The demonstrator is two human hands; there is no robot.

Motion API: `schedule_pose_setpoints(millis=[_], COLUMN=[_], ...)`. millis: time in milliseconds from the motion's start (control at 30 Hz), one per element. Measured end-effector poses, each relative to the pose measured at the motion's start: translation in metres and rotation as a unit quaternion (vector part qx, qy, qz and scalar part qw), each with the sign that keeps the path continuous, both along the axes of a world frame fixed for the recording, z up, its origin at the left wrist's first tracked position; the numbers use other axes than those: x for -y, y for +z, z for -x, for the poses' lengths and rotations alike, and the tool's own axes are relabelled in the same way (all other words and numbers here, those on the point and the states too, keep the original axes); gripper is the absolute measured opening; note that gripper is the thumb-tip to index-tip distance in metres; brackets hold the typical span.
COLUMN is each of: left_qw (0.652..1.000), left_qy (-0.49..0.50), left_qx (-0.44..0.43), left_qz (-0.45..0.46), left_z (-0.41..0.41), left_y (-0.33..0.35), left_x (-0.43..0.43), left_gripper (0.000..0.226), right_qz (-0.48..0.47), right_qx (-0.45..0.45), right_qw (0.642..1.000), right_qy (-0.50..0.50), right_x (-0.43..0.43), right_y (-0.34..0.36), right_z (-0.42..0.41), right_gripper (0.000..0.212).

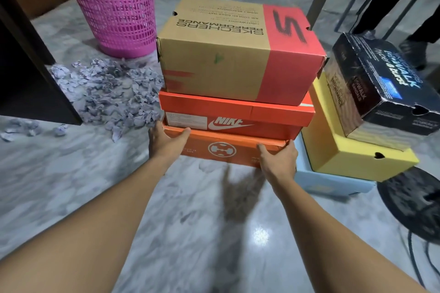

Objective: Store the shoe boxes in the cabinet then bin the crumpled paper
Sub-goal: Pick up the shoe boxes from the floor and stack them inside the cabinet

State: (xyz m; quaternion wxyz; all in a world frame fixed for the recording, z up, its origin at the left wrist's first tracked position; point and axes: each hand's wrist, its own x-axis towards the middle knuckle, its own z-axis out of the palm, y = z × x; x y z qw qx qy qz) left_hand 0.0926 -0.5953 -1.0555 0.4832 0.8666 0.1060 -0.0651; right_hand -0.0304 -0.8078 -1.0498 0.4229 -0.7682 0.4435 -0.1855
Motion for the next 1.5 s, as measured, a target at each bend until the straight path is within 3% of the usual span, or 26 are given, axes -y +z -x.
schedule_pose_setpoints(millis=[167, 433, 767, 1000, 1067, 1133, 1233, 1400, 1500], left_qw=[1.000, 1.000, 0.996, 0.996, 0.997, 0.998, 0.994, 0.967, 0.947], left_qy=[0.004, 0.012, -0.020, -0.024, -0.043, -0.068, -0.075, -0.047, -0.043], left_qx=[0.007, 0.011, -0.067, -0.082, -0.060, -0.013, 0.079, 0.228, 0.287], left_qz=[0.000, -0.017, -0.051, -0.020, 0.007, 0.007, 0.016, 0.107, 0.135], left_z=[0.008, 0.063, 0.142, 0.176, 0.174, 0.174, 0.178, 0.164, 0.156], left_y=[0.003, 0.000, 0.014, 0.020, 0.027, 0.040, 0.060, 0.093, 0.128], left_x=[-0.012, -0.048, -0.116, -0.145, -0.145, -0.144, -0.143, -0.139, -0.122], left_gripper=[0.072, 0.059, 0.065, 0.065, 0.075, 0.098, 0.123, 0.106, 0.095], right_qz=[-0.001, 0.010, -0.006, -0.008, -0.027, -0.035, 0.019, 0.111, 0.100], right_qx=[0.002, 0.011, -0.002, 0.005, 0.022, 0.042, 0.124, 0.271, 0.309], right_qw=[1.000, 0.999, 1.000, 1.000, 0.999, 0.996, 0.985, 0.953, 0.946], right_qy=[0.002, -0.038, -0.013, -0.006, -0.024, -0.069, -0.117, -0.077, -0.007], right_x=[-0.007, -0.044, -0.099, -0.119, -0.120, -0.122, -0.122, -0.108, -0.097], right_y=[-0.003, -0.009, 0.001, -0.003, 0.002, 0.012, 0.033, 0.082, 0.115], right_z=[0.014, 0.062, 0.146, 0.177, 0.177, 0.175, 0.171, 0.150, 0.134], right_gripper=[0.088, 0.092, 0.085, 0.083, 0.079, 0.082, 0.090, 0.086, 0.077])
